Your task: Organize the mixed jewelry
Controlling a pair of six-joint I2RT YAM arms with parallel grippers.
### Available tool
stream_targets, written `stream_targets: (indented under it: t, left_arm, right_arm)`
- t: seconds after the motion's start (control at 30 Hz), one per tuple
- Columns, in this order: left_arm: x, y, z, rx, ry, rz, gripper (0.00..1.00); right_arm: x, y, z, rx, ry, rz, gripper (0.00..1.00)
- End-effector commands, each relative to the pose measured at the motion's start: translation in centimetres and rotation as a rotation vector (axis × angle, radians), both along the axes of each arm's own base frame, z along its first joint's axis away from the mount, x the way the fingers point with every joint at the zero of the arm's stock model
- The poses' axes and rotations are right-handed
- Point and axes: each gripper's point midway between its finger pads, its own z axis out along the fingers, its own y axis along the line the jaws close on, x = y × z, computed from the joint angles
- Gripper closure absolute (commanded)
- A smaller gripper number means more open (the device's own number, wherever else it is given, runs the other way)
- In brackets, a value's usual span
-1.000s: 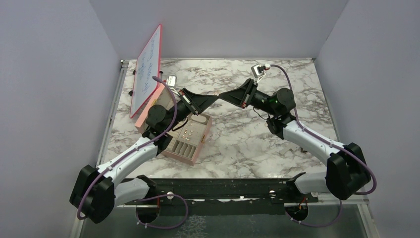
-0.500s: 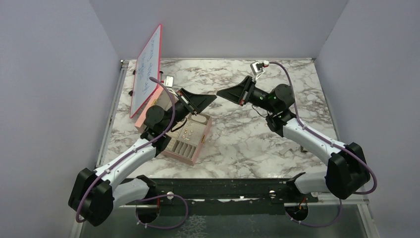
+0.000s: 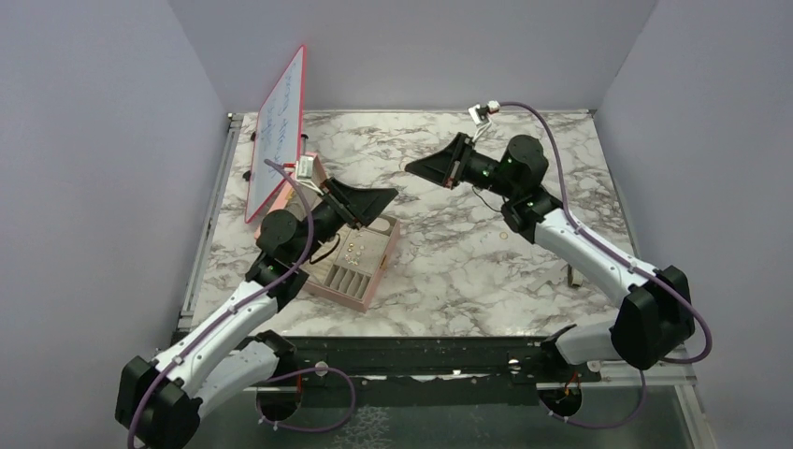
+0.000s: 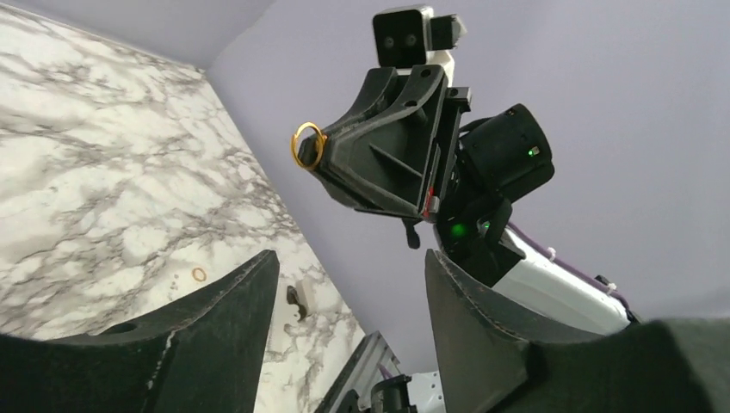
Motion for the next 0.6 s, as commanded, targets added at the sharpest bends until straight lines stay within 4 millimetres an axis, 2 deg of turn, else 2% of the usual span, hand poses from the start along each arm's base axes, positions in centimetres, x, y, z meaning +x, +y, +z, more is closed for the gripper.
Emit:
stream_targets:
  t: [0.0,0.13,0.27,0.33,0.43,0.57]
  left_arm:
    - [0.6,3.7,-0.1,0.189,-0.059,0.218,0.30]
    - [0.2,8.8,1.3,0.364,-0.114,0.442,0.19]
    - [-0.4,12.9,2.4,0.516,-0.149,0.610,0.17]
    - [-0.6,14.6,2.5,0.562,-0.145,0.678,0.17]
    - [-0.8,16.5,2.7,0.592,-0.156,0.761,0.17]
    - [-0.9,17.7,3.0,0.599,-0.167,0.824,0.17]
  right_arm:
    - [1.2,0.8,-3.2,-0.199,-0.027,-0.014,0.99]
    - [1.7,2.7,-6.2,-0.376,-0.067,0.018,0.99]
    - [2.0,5.3,-9.5,-0.566,-0.149,0.050,0.99]
    - [1.8,7.1,-11.9,-0.663,-0.179,0.095,0.99]
    - [1.1,10.2,-14.6,-0.788,-0.248,0.160,0.99]
    - [1.2,12.9,-18.4,-0.927,-0.274,0.214,0.99]
